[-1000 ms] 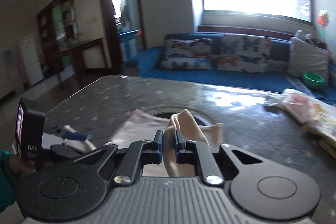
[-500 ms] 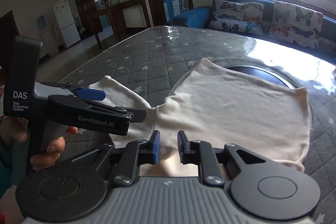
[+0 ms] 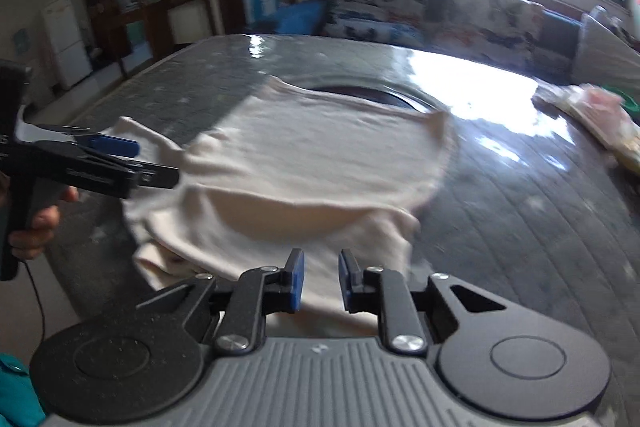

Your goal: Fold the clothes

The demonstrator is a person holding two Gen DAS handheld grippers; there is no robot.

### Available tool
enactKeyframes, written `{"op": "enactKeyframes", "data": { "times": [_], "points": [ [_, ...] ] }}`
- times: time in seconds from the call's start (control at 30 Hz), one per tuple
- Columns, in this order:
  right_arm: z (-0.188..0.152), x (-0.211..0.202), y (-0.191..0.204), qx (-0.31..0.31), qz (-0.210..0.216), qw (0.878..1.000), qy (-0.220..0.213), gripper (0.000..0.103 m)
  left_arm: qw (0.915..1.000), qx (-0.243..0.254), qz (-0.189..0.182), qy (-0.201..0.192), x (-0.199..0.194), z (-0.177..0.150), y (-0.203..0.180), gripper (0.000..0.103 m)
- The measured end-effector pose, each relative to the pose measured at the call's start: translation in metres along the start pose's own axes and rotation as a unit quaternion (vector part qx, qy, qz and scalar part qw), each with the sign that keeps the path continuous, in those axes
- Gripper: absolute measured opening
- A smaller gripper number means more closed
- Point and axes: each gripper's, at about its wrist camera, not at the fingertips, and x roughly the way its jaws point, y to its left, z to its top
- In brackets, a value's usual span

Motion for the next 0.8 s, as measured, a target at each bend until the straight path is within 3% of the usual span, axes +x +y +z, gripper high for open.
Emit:
{"op": "enactKeyframes", "data": {
  "times": [0.13, 0.33, 0.4, 0.53, 0.57, 0.8],
  "points": [
    [-0.015, -0.004, -0.025, 0.030, -0.022, 0.999, 0.003, 0.020, 0.9992, 0.024, -0.031, 0.011, 0.010, -0.002, -0.011, 0.088],
    [-0.008, 0.011, -0.041, 0.053, -0.024, 0.998, -0.003, 0.024, 0.9972, 0.057, -0.041, 0.027, 0.026, -0.003, -0.021, 0.069],
    [-0.004, 0.017, -0.045, 0.061, -0.022, 0.998, -0.005, 0.024, 0.9966, 0.066, -0.042, 0.026, 0.027, -0.003, -0.023, 0.058],
    [0.004, 0.031, -0.054, 0.075, -0.020, 0.997, -0.010, 0.025, 0.9958, 0.067, -0.056, 0.028, 0.029, 0.000, -0.025, 0.024],
    [0.006, 0.035, -0.056, 0.079, -0.019, 0.997, -0.011, 0.025, 0.9958, 0.068, -0.055, 0.026, 0.028, 0.001, -0.025, 0.019],
    [0.012, 0.057, -0.073, 0.131, 0.008, 0.991, -0.011, 0.024, 0.9959, 0.077, -0.047, -0.001, 0.020, 0.014, -0.029, 0.013]
  ]
}}
